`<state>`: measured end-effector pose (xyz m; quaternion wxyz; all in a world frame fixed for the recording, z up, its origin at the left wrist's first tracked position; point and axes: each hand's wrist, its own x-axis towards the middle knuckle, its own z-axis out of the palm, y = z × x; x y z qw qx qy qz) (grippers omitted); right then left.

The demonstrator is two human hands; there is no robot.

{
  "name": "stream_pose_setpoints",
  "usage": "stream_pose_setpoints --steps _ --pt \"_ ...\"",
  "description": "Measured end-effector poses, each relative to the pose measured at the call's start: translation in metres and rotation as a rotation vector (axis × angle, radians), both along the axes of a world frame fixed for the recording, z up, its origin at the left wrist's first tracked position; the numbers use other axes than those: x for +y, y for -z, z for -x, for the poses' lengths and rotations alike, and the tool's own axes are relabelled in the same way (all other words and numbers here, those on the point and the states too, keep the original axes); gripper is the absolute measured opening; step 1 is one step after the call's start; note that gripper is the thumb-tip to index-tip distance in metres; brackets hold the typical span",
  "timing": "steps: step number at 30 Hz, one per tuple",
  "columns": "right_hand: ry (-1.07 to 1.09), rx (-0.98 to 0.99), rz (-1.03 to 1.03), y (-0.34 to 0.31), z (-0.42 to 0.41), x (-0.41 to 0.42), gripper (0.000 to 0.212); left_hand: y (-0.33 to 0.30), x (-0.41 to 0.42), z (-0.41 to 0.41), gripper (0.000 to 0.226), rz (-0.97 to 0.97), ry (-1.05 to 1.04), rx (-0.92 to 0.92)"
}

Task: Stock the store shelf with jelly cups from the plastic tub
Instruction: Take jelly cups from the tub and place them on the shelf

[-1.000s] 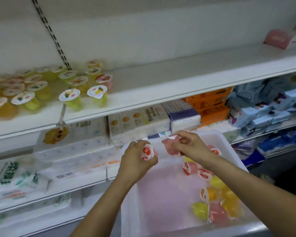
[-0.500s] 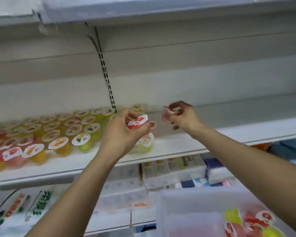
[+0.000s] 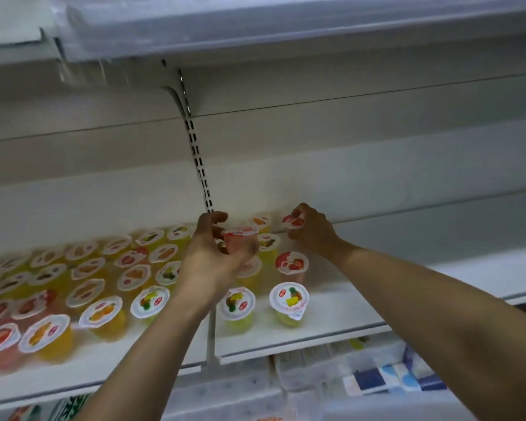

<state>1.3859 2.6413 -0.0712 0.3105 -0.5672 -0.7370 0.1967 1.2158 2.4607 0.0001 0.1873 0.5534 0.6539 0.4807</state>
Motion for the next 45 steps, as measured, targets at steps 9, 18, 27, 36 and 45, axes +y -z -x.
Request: stream_pose_setpoints --steps 9,18,27,36,45 --pt "-0.268 0.363 0.078 -0.077 -0.005 -0.071 0.032 -0.007 0.011 -0.009 0.076 -0.062 -0.036 -0.054" --pt "-0.238 0.469 0.036 -0.096 -0.022 -0.091 0.026 -0.014 0.041 -0.022 0.070 -0.001 0.089 0.316" --pt "-0.073 -0.040 0.150 -0.028 -0.038 -0.065 0.034 0.016 0.071 -0.015 0.029 0.284 0.016 0.770" --pt "-0.082 -0.117 0.132 -0.023 -0.032 -0.068 0.040 0.025 0.081 -0.020 0.018 0.274 -0.017 0.916" --pt "-0.074 -0.274 -0.118 -0.038 -0.089 -0.125 0.057 0.009 0.013 -0.043 0.061 -0.101 -0.003 0.826"
